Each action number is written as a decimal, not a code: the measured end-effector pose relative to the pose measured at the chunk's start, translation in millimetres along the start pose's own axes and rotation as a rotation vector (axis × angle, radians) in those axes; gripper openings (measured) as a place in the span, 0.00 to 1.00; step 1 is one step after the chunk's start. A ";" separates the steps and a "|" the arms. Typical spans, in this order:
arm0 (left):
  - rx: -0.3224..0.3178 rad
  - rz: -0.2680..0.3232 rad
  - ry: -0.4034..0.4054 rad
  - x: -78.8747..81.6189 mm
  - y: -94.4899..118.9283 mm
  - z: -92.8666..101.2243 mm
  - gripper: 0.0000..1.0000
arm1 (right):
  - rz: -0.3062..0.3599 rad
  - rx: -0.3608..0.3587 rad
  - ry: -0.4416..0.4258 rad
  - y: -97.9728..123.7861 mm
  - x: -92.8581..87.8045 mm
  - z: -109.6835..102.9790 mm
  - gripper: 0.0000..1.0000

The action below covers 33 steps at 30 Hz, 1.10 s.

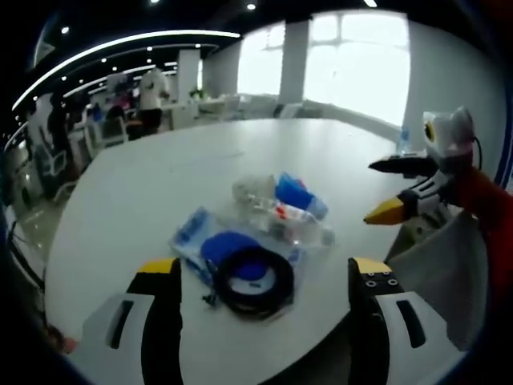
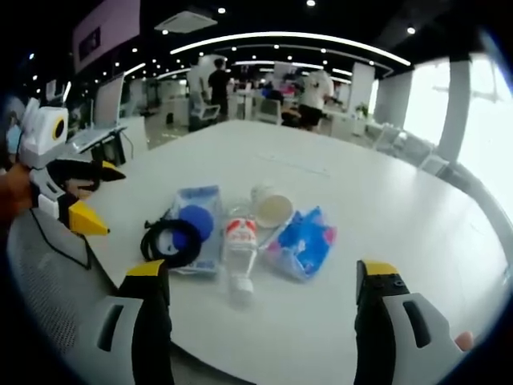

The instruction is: Arrange the tabletop items into an orderly group along one side of the table until the central work area is clear of visible clutter.

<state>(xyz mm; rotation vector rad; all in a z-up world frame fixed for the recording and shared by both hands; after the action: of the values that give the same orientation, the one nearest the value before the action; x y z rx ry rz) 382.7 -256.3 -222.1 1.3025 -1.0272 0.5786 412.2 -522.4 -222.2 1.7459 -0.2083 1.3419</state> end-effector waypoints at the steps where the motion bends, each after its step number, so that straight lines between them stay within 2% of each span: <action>1: -0.003 0.003 -0.005 2.7 -1.8 0.2 0.82 | 0.001 -0.004 0.003 0.7 1.4 3.4 0.95; 13: -0.049 0.034 -0.078 36.5 -31.5 18.0 0.80 | 0.027 -0.043 -0.001 -6.7 14.5 38.7 0.92; 21: -0.075 0.047 -0.114 55.3 -54.8 27.1 0.79 | 0.019 -0.034 -0.016 -24.4 14.7 55.8 0.85; 24: -0.086 0.050 -0.142 62.8 -67.9 31.7 0.79 | 0.003 -0.027 -0.020 -33.0 12.3 62.1 0.83; 29: -0.106 0.049 -0.170 71.8 -88.6 39.4 0.79 | -0.039 0.020 -0.044 -48.5 4.9 65.4 0.71; 33: -0.122 0.048 -0.180 74.3 -102.1 45.3 0.78 | -0.066 0.038 -0.054 -58.8 -0.6 66.2 0.69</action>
<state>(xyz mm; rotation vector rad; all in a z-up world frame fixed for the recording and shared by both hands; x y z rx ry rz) 489.9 -336.3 -211.6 1.2412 -1.2252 0.4332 493.2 -536.2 -255.3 1.8072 -0.1549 1.2596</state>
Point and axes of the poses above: the point that each gripper's makers call its tool centre point, and the gripper's own axes: y roughly backward along the fingers, z roughly to its right, x roughly out of its top, the point moved 9 cm from there along y, roughly backward along the fingers, and after that the axes turned 14 degrees about x, right-handed, at the moved point
